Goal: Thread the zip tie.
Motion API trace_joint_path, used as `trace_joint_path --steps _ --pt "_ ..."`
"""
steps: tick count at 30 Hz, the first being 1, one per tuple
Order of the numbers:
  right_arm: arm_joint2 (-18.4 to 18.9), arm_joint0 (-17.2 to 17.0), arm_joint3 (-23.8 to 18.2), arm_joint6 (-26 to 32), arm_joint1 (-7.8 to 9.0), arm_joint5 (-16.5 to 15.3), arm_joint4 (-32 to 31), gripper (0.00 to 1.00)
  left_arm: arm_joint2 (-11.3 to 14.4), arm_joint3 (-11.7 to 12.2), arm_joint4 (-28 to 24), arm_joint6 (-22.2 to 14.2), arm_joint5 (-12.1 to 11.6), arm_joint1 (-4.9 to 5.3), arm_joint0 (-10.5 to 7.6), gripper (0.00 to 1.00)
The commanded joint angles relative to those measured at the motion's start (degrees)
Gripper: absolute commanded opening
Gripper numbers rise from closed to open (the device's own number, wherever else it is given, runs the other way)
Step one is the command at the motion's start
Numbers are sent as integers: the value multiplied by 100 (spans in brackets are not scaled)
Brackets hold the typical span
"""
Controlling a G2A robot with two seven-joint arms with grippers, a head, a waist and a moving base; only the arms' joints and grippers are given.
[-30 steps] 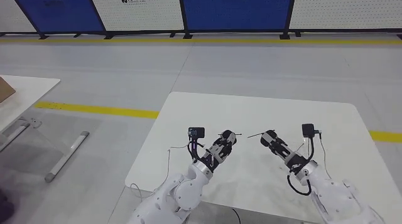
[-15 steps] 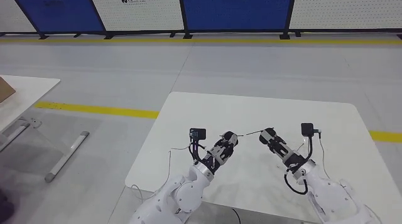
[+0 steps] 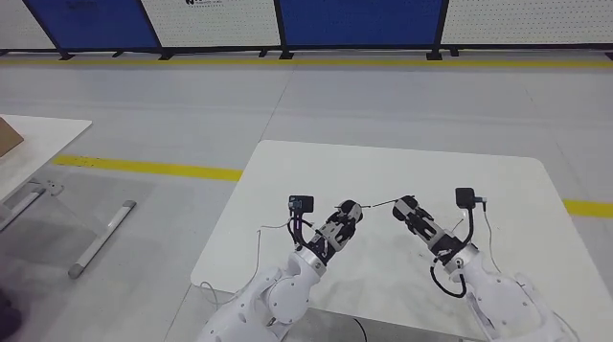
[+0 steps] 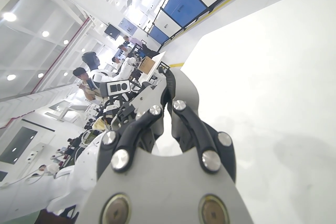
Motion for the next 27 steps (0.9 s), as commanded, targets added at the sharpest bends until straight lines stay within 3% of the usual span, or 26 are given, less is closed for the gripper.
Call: trace_joint_path --steps 1,27 --pt "0 6 4 8 -7 29 -20 0 -9 -1 -5 -6 -15 -1 6 0" --pt "6 27 7 22 -87 152 -48 0 -36 -9 -29 -26 -42 -8 9 0"
